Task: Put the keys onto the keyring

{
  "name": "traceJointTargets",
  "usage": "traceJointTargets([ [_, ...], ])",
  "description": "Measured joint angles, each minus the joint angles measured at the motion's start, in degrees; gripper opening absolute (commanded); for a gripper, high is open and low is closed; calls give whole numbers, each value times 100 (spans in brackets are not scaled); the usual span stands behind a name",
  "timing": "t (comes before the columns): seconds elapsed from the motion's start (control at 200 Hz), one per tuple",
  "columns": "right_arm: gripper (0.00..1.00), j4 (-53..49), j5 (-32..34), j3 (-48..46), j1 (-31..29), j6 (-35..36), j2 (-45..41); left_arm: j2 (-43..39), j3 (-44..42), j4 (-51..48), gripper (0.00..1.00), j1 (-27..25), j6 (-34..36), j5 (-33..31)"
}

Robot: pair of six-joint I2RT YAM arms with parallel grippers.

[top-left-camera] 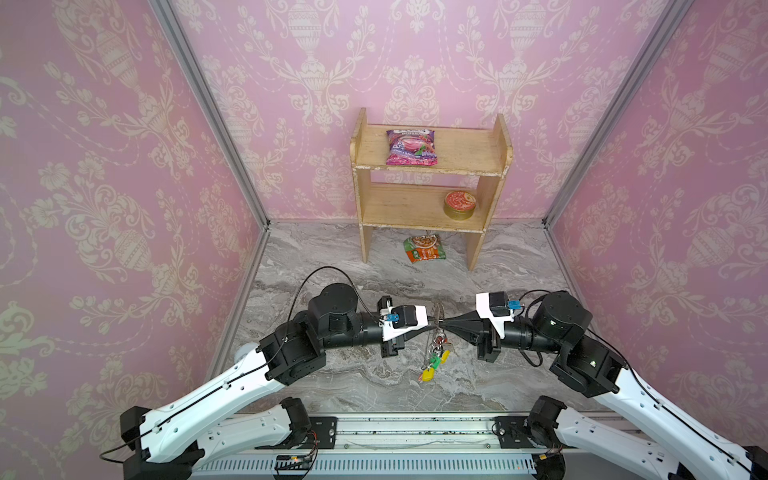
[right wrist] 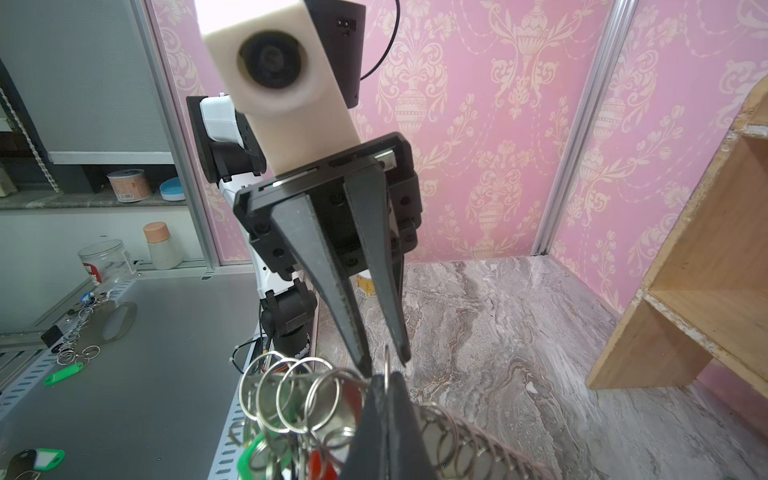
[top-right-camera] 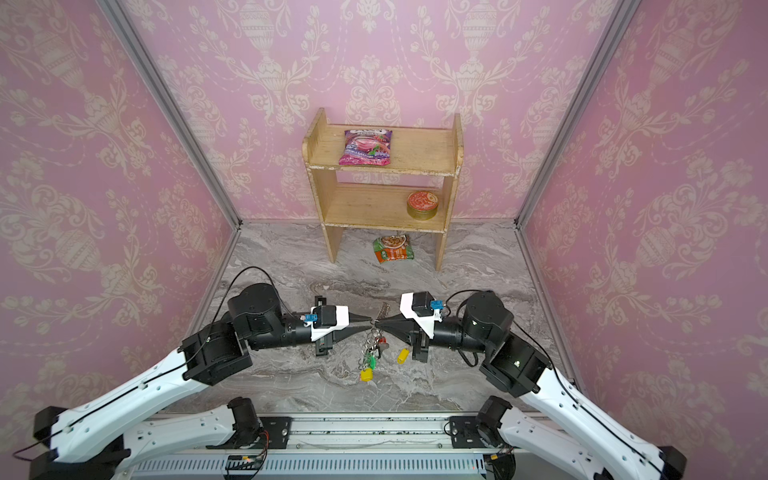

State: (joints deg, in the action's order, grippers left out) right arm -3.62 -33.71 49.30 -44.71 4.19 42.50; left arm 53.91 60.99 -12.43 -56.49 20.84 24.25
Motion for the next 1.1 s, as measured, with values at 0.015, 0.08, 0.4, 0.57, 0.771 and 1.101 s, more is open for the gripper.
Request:
traceJointTargets([
  [0.015,0,0,0,-2,0,2,0,0,-2,4,16,0,0,2],
  [0.08,0,0,0,-13,0,0,0,2,-4,28,14,0,-4,7],
  [0.4,0,0,-2,-15,0,-4,-2,20,-4,55,14,0,-44,22],
  [0.57,0,0,-28,-15,0,-63,-2,20,-4,59,14,0,-44,55],
  [0.771,0,28,-44,-15,0,-111,-2,48,-9,59,16,0,-44,57],
  [1.101,0,39,-46,-15,2,-127,-44,94,-9,48,9,0,-44,57],
])
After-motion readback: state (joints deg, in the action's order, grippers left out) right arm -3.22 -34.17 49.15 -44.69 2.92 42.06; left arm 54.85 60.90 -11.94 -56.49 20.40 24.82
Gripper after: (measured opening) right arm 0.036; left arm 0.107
